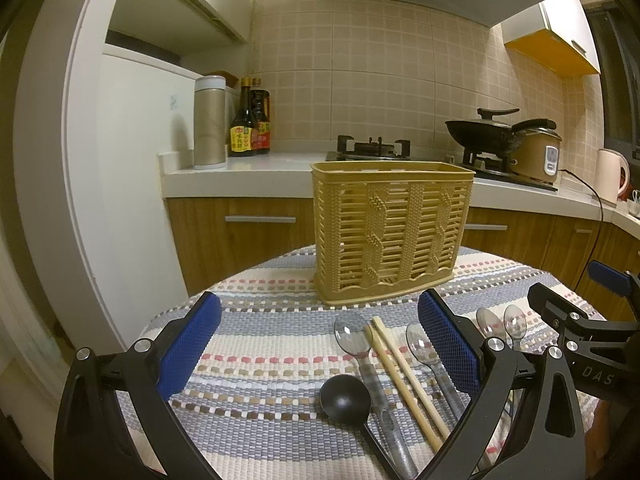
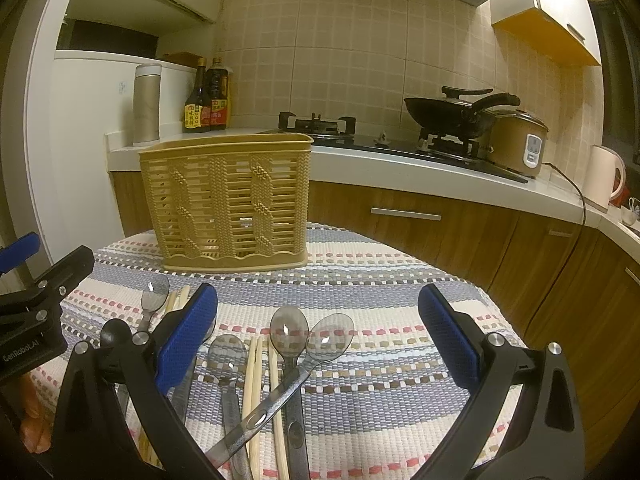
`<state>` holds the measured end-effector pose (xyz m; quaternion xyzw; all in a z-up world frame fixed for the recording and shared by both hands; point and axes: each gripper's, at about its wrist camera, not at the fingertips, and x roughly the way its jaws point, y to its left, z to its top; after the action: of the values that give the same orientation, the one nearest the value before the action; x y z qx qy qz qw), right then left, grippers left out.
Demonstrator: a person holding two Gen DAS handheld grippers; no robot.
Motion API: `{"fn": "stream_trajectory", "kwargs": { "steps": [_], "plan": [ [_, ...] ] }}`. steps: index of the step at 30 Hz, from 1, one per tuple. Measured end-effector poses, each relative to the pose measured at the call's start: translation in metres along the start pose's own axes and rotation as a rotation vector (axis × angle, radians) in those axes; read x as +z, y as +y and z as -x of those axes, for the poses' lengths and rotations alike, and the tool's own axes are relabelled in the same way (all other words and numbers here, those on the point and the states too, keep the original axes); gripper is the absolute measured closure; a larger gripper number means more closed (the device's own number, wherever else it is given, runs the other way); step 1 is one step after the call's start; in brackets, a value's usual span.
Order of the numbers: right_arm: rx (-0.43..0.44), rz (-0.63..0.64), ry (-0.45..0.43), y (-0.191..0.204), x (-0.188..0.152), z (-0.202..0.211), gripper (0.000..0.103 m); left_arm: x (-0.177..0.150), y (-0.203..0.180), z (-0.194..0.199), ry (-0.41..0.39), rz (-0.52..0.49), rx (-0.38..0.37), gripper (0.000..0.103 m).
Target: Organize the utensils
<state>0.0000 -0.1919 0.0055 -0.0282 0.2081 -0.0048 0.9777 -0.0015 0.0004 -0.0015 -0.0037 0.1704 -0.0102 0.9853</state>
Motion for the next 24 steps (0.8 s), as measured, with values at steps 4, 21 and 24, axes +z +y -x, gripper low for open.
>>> {"fn": "stream_trajectory", "kwargs": {
  "steps": [4,21,24],
  "plan": [
    [0.001,-0.001,0.001,-0.0002,0.0000,0.0001,0.007,-0.0003,-0.0003,0.0003,-0.001,-0.003,0.001,0.007],
    [0.002,0.004,0.002,0.0011,-0.0015,-0.0015,0.007,-0.0004,-0.0023,0.0001,0.004,-0.008,-0.002,0.007],
    [0.002,0.005,0.002,0.0013,-0.0020,-0.0019,0.007,-0.0001,-0.0021,0.0004,0.003,-0.009,-0.004,0.007]
  ]
}}
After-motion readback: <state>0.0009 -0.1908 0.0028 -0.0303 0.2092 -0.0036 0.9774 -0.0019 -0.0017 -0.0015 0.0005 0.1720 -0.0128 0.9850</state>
